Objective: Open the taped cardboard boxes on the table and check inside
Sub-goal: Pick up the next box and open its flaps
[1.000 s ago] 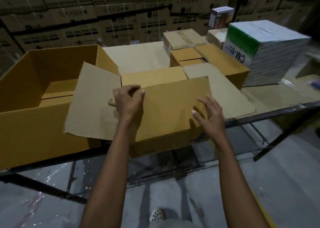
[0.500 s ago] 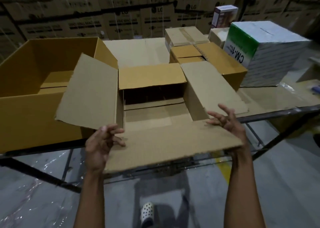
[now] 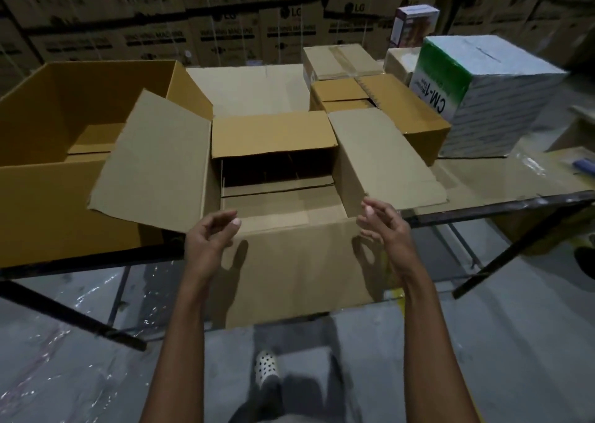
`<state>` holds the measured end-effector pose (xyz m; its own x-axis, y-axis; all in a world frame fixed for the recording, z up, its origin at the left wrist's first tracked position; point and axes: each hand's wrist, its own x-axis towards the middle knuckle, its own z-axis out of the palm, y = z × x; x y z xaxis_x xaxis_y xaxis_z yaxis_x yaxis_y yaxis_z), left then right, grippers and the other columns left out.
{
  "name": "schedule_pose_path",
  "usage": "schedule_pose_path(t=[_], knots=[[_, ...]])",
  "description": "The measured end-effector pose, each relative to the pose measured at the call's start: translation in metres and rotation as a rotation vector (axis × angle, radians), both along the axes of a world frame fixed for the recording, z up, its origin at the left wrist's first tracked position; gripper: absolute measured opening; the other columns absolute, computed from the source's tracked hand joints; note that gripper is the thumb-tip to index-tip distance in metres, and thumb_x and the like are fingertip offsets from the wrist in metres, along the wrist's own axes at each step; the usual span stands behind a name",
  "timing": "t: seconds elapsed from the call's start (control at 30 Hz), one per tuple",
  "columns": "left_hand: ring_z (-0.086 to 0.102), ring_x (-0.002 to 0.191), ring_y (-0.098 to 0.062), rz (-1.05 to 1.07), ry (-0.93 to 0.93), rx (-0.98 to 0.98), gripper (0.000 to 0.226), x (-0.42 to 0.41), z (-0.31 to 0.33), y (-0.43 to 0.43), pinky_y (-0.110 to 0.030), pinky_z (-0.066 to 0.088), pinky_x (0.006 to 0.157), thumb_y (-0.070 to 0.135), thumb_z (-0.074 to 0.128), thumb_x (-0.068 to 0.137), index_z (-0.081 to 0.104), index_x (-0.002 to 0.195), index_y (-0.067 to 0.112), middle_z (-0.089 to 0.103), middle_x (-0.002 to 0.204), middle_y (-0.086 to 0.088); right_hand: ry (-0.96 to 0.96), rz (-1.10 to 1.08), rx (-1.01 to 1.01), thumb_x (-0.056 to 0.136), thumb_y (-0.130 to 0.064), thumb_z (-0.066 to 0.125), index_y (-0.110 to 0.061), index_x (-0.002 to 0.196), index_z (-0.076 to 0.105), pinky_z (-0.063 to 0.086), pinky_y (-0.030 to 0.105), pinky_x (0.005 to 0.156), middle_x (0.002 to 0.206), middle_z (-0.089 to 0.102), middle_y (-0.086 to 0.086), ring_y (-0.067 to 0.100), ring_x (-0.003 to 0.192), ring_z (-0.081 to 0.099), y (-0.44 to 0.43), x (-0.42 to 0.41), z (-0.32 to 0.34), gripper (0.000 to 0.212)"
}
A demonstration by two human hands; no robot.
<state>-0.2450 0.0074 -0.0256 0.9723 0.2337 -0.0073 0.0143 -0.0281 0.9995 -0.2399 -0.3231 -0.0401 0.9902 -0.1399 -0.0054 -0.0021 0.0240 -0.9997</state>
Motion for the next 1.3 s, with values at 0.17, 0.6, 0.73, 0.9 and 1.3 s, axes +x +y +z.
schedule_pose_path(t=[0.17,0.6,0.73,0.9,1.3], knots=[[0.067,0.102,-0.007,-0.094,-0.012,0.158,0.024,0.064,0.020,-0.005,-0.031,0.053,0.089,0.019,0.072,0.094,0.073,0.118,0.014,0.073,0.111,0.000,-0.094,0.034,-0.061,0.091,-0.049,0.063,-0.028,0.132,0.066,0.060,0.037,0.093,0.132,0.067,-0.004,0.014,0.123,0.064,0.029,0.051,0.034,0.045],[0.052,0.133,-0.029,-0.396,0.220,0.426,0.084,0.233,0.009,-0.004,-0.054,0.049,0.104,0.038,0.072,0.094,0.018,0.157,0.050,0.036,0.160,-0.008,0.177,0.151,-0.255,0.097,-0.062,0.058,-0.052,0.154,0.033,0.052,0.053,0.104,0.144,0.054,0.003,0.025,0.132,0.053,0.092,0.236,0.007,0.063],[0.063,0.102,-0.009,-0.234,-0.089,0.430,0.056,0.263,0.040,0.000,-0.040,0.055,0.094,0.033,0.066,0.098,0.043,0.148,0.045,0.045,0.142,0.014,0.029,-0.122,-0.273,0.091,-0.070,0.057,-0.038,0.127,0.068,0.057,0.051,0.098,0.122,0.069,-0.008,0.016,0.116,0.065,0.084,0.285,0.026,0.050],[0.071,0.094,-0.011,-0.443,0.128,0.402,0.012,0.309,0.058,0.012,-0.036,0.054,0.083,0.039,0.065,0.098,0.073,0.104,0.033,0.077,0.093,0.007,-0.084,-0.142,-0.122,0.102,-0.042,0.061,-0.030,0.114,0.073,0.058,0.040,0.099,0.118,0.070,-0.008,0.011,0.113,0.066,0.088,0.327,0.065,0.021],[0.005,0.157,-0.021,-0.219,-0.086,0.976,0.066,0.447,-0.018,0.016,-0.062,0.010,0.122,0.032,0.063,0.098,0.033,0.156,0.040,0.014,0.169,0.010,-0.105,0.096,-0.758,0.099,-0.052,0.061,-0.041,0.161,0.026,0.022,0.056,0.122,0.173,0.010,-0.009,0.022,0.159,0.011,0.116,0.459,0.031,0.072]])
